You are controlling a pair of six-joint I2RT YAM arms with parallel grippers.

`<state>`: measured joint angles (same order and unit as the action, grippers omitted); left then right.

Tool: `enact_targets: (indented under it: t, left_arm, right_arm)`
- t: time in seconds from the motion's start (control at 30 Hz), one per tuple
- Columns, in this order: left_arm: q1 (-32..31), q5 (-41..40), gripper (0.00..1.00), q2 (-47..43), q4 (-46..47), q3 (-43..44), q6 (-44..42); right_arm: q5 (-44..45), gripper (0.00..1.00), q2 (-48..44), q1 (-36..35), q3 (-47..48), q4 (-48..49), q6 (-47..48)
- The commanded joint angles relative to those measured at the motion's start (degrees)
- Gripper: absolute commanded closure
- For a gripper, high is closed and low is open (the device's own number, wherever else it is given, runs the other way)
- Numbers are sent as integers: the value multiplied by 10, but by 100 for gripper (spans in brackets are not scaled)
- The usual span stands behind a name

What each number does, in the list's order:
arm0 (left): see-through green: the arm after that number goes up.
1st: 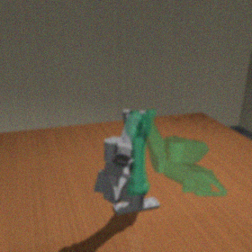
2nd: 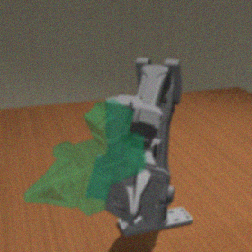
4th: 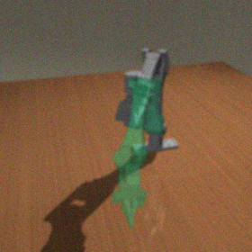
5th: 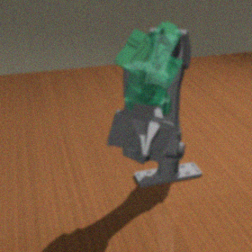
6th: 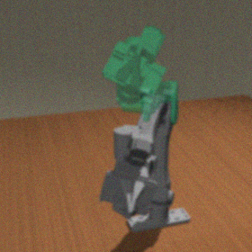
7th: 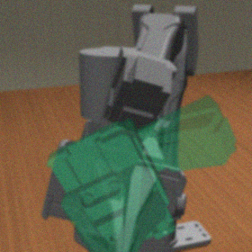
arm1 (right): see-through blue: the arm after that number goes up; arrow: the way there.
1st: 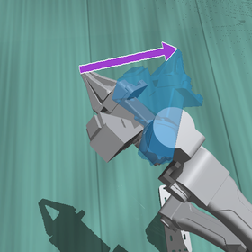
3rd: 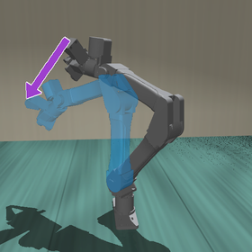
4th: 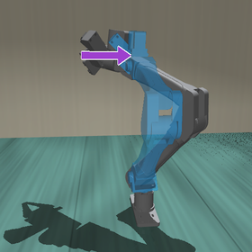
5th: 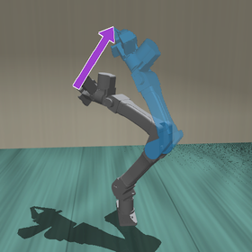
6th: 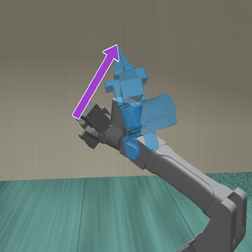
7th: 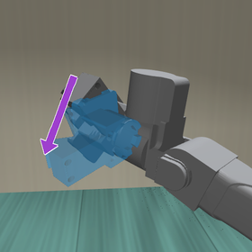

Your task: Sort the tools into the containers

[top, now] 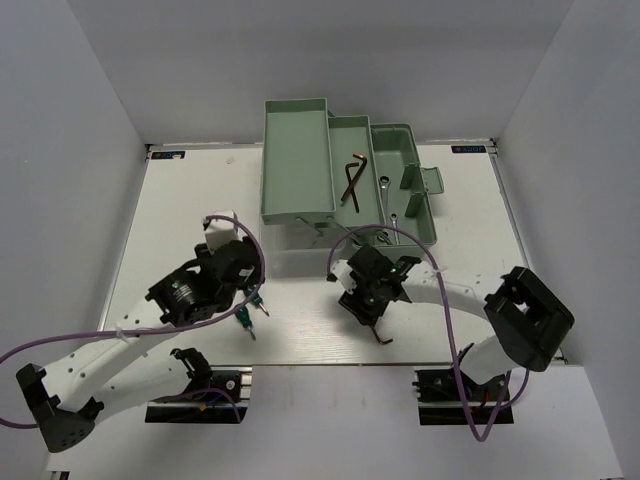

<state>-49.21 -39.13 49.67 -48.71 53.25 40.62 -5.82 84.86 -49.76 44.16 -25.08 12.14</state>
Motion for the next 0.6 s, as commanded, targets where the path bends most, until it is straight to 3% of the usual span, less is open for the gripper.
enact_targets:
  t: [0.0,0.07,0.2,0.43,0.57]
  left_arm:
    - [0,-11,22,-14,-89,-9,113]
    - [0,-11,21,0,-119,-14,140]
    - [0,-4,21,0,-126,-29,175]
    - [0,13,21,-40,-126,-61,191]
    - [0,19,21,-45,-131,-74,196]
  right_arm:
    - [82,44,57,-33,8,10,-25]
    - [92,44,71,-52,15,12,-27]
    - [94,56,115,-64,29,-17,-41]
    - [65,99,149,-61,52,-49,-52]
    - [64,100,174,-60,66,-66,-39]
